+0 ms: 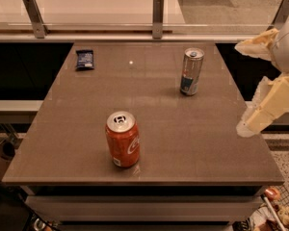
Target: Move coke can near rxbar blueberry
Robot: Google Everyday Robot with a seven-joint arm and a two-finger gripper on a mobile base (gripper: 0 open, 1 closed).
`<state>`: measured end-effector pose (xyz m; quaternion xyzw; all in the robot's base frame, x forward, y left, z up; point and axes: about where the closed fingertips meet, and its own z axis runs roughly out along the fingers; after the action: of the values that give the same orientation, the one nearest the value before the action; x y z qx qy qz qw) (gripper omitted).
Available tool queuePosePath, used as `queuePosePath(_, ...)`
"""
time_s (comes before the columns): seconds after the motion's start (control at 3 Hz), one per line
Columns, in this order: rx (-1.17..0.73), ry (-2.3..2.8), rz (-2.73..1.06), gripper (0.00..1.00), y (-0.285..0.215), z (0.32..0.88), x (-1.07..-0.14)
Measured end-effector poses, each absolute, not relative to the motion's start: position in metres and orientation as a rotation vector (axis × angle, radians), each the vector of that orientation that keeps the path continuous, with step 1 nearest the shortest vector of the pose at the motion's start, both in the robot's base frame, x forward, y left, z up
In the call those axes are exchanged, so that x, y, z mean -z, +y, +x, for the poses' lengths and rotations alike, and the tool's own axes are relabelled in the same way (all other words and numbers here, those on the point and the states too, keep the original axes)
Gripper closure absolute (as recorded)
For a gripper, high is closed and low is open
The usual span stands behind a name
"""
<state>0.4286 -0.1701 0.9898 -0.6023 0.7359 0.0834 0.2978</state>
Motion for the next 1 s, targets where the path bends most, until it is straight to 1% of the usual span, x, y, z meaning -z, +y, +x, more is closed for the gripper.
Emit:
queuePosePath(0.33,-0.339,1.831,-1.532,0.0,-0.144,0.417,-1.0)
queuePosePath(1.0,-0.597,1.604,-1.412,0.0,-0.065,0.408,-1.018)
